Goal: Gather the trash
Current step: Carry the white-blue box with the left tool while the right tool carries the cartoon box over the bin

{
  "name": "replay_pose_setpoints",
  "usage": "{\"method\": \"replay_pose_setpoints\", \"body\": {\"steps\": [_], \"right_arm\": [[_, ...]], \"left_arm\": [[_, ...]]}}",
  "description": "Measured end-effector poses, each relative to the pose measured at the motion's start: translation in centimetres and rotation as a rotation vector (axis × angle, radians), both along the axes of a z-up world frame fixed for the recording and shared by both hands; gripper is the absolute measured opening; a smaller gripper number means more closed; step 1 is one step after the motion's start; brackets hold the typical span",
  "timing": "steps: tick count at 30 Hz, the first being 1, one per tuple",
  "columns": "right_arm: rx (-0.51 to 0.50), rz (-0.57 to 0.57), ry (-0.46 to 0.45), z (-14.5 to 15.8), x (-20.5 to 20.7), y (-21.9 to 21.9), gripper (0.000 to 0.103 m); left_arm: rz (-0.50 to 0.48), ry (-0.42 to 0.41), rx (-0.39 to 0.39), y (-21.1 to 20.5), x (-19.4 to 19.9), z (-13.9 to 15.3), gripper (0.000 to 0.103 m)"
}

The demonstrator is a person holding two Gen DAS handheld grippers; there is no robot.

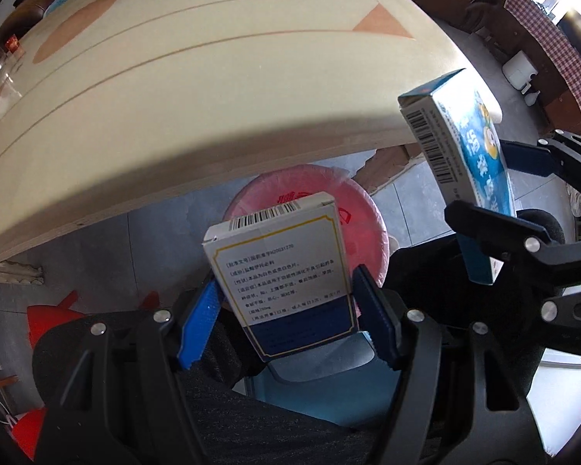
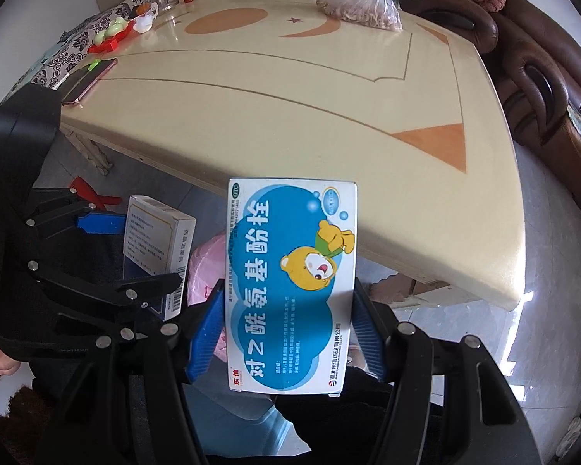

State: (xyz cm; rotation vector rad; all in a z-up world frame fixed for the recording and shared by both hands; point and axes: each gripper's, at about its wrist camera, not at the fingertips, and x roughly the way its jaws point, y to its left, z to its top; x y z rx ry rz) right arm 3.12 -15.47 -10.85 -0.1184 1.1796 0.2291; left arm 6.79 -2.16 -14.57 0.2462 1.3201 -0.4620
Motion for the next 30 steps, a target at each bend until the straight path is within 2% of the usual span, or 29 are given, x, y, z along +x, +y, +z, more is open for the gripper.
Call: {"method": "replay_pose_setpoints", "body": {"steps": [5, 9, 19, 26, 30], "right_arm": [[-0.025, -0.023, 0.008, -2.7, -0.2, 0.1, 0.060], [-0.047, -0.021, 0.004, -4.3, -0.4, 0.8, 0.060], [-0.049, -0.034, 0.037, -8.5, 0.2, 1.5, 0.060], [0.002, -0.092, 0.075, -11.5, 1.1, 0.9, 0.060], [-0.012, -0.120, 0.078, -12.9, 1.8, 0.5, 0.060]], "left_arm": [[0.002, 0.020, 0.002, 0.1, -0.1, -2.4, 0.067], [0.018, 0.098, -0.067, 0.7, 0.1, -4.9, 0.066], [0.047, 0.124, -0.022, 0.9, 0.2, -9.7, 0.066], [0.068, 0.164, -0.008, 0.8, 1.3, -12.2, 0.066], [0.064, 0.183, -0.002, 0.5, 1.8, -13.5, 0.066]]}}
